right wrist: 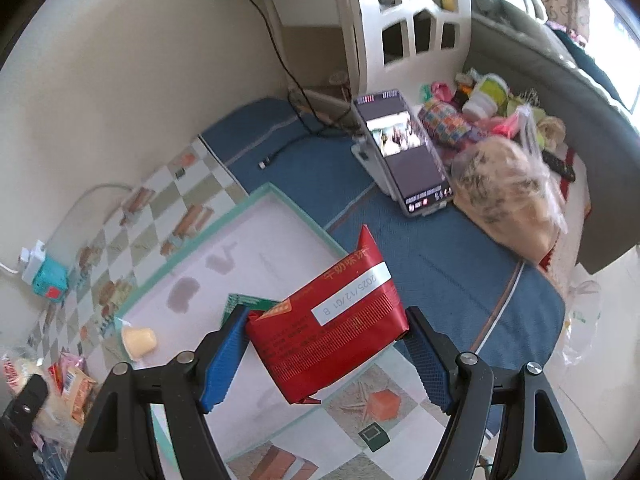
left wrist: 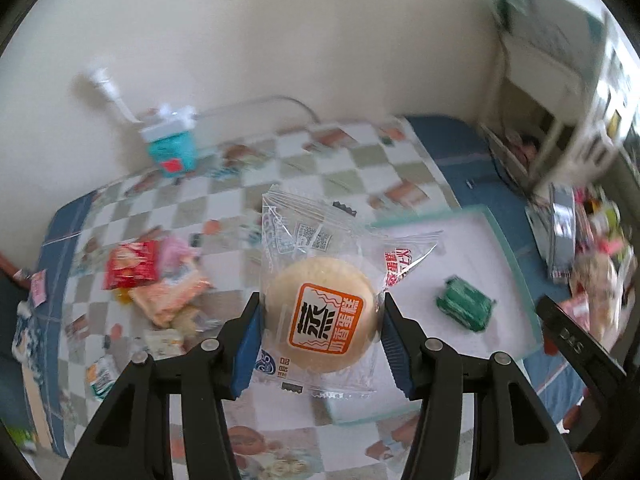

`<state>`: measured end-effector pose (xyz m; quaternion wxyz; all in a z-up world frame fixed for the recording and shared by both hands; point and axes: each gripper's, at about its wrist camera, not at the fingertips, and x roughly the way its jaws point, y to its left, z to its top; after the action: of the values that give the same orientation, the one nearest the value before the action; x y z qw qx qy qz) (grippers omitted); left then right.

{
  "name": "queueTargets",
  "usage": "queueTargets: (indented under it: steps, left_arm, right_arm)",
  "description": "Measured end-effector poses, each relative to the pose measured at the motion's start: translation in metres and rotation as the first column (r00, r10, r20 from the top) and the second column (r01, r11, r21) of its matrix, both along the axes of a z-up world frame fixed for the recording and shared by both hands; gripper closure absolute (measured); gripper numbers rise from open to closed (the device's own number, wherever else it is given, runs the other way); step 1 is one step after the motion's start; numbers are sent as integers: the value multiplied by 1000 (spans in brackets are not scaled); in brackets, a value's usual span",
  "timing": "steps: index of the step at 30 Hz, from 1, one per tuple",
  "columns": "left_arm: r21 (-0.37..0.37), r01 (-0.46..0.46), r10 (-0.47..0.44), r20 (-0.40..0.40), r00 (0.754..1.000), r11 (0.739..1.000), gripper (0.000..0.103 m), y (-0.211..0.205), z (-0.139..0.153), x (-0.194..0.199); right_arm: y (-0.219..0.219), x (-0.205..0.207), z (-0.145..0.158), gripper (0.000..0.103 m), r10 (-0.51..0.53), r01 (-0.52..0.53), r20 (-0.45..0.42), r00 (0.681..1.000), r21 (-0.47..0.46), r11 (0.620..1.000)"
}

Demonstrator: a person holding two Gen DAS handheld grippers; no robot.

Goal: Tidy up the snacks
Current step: 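Carry bun and red packet over the tray and release both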

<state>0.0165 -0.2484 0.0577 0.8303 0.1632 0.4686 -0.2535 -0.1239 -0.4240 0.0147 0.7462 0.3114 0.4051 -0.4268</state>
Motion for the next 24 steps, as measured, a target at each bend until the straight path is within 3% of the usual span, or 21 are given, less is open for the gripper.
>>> queueTargets:
  steps: [4, 8, 14, 21, 23, 24]
  left_arm:
    - [62, 39, -33, -100, 994, 997, 46, -23, -44, -5]
    - [114, 47, -32, -131, 991, 992, 46, -35, -73, -6]
    - [132, 42, -23, -140, 990, 990, 46, -39, -86, -4]
    - [129, 41, -23, -135, 991, 991, 45, -40, -85, -2]
    - [124, 37, -20, -134, 991, 992, 36, -39, -85, -1]
    - [124, 34, -17, -131, 991, 992, 23, -39, -84, 0]
  right_arm:
    - [-5, -2, -16, 24, -11, 12, -26, 1000, 34, 999]
    - [-8, -1, -31, 24, -11, 14, -53, 999, 57, 998]
    - [-12, 3, -53, 24, -2, 11, -88, 996, 102, 995]
    - [-12, 7, -58, 23, 15, -5, -87, 996, 115, 993]
    - [-12, 8, -60, 22, 19, -9, -74, 997, 130, 991]
    - [-12, 8, -60, 19, 20, -10, -72, 997, 138, 990]
